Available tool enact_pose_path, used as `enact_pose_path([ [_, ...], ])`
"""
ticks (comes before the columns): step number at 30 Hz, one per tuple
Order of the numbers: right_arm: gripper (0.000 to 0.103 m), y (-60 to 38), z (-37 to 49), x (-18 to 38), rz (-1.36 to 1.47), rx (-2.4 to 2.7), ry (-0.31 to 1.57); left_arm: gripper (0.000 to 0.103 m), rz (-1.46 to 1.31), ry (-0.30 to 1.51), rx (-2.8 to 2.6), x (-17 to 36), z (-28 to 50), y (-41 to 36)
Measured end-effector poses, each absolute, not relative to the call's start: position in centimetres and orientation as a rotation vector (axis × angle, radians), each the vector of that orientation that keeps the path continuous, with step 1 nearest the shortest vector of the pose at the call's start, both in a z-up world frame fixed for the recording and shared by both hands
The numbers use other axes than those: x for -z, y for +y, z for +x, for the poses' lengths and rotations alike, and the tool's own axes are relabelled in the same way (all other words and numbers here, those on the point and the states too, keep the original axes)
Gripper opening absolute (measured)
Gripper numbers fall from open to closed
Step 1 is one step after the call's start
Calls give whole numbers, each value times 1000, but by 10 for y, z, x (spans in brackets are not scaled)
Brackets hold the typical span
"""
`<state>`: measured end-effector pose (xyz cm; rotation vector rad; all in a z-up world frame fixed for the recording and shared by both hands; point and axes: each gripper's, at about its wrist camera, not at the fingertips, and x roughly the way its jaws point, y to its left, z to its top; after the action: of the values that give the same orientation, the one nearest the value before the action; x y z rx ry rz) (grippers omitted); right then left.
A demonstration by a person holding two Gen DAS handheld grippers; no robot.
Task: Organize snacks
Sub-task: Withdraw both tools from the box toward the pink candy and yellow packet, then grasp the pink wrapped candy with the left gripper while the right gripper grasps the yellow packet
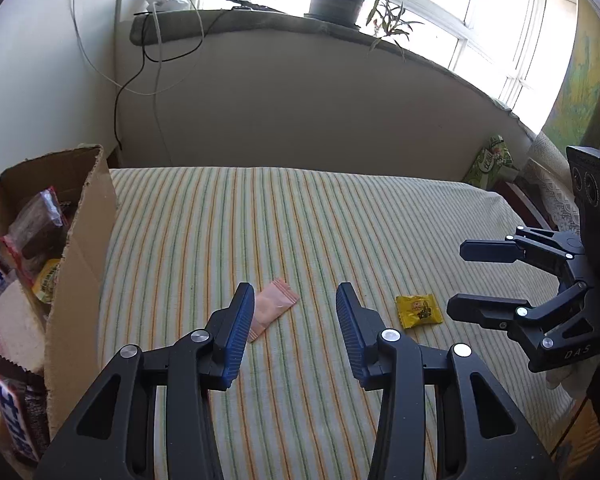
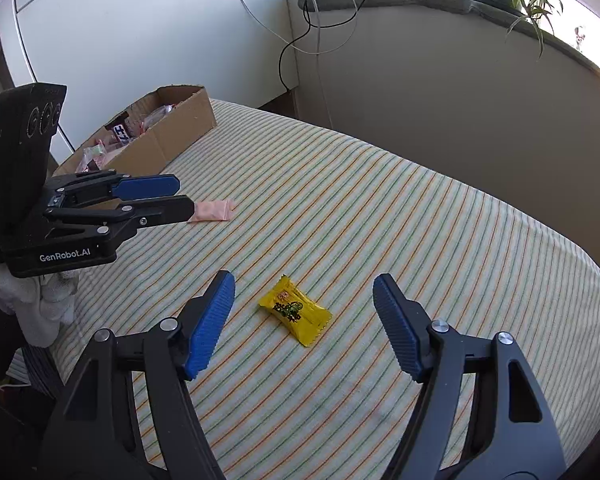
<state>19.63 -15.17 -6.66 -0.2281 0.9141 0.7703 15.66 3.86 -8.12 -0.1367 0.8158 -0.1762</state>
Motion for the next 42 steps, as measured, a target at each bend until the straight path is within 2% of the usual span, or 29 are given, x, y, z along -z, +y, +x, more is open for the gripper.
enact_pose_path([
  [10,74,-134,205,86,-240,-812,961,41,-177,886,152,103,177,44],
  [15,74,-127,206,94,-252,-819,981,41,-85,912,167,104,169,30],
  [17,58,-124,205,96,-256,-827,994,35,-44,913,162,105,168,24],
  [21,57,-122,200,100,-287,-825,1000,31,0,910,133,108,169,17],
  [24,55,-118,198,100,-322,-809,998,23,13,906,122,109,172,17],
  [25,53,-118,196,100,-335,-802,995,19,15,904,115,109,172,18],
  [28,45,-119,193,101,-366,-781,984,19,28,897,111,109,169,17],
  [31,28,-122,192,100,-373,-746,982,19,29,893,110,110,168,18],
  [42,28,-128,182,91,-313,-736,963,19,-4,839,118,89,140,26],
])
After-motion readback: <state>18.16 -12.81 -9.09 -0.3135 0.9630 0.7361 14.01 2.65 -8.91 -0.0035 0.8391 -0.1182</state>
